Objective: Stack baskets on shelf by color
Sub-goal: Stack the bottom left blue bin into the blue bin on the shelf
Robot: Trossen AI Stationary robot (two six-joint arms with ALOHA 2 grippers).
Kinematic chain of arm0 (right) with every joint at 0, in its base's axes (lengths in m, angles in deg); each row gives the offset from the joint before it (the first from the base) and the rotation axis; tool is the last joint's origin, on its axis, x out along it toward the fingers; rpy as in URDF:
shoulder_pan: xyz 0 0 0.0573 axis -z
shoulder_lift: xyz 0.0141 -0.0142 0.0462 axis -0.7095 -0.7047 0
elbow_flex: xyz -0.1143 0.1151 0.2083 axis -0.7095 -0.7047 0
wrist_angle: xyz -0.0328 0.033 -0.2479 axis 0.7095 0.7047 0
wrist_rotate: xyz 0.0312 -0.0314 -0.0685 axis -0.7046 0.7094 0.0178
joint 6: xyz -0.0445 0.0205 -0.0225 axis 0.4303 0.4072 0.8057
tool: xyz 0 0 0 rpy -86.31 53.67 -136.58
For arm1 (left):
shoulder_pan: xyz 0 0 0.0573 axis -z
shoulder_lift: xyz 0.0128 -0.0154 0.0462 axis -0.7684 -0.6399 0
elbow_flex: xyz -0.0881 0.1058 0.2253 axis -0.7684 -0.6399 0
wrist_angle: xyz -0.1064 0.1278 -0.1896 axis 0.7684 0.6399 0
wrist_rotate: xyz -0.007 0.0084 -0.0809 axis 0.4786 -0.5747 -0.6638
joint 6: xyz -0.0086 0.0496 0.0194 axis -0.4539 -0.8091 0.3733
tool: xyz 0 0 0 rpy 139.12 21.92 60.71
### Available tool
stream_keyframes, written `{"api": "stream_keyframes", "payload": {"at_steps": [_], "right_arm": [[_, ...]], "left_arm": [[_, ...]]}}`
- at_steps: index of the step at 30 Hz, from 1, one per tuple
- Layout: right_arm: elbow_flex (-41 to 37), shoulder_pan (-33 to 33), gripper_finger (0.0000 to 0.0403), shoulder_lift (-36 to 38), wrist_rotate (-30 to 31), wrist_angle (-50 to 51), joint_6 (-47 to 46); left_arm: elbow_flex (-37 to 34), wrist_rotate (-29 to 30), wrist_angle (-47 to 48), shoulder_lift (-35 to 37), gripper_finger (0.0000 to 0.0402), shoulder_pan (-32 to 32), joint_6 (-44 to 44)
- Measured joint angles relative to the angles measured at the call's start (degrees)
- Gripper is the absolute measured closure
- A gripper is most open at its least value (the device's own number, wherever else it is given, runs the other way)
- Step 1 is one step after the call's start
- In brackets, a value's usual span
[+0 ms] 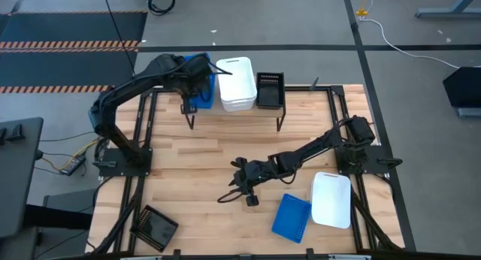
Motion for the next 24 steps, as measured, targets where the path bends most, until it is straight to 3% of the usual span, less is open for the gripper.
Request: {"api": "stream_keyframes", "payload": {"at_steps": [17,24], "right_arm": [[0.0,0.0,0.0289,0.0,0.1,2.5,1.0],[0.0,0.0,0.0289,0.0,0.2,2.5,1.0]], "left_arm": [[0.0,-1.3,3.3,-2.6,0.0392,1.9,-2.8],[0.0,-1.3,2.9,-2.6,0.0367,3.6,-3.0]]}}
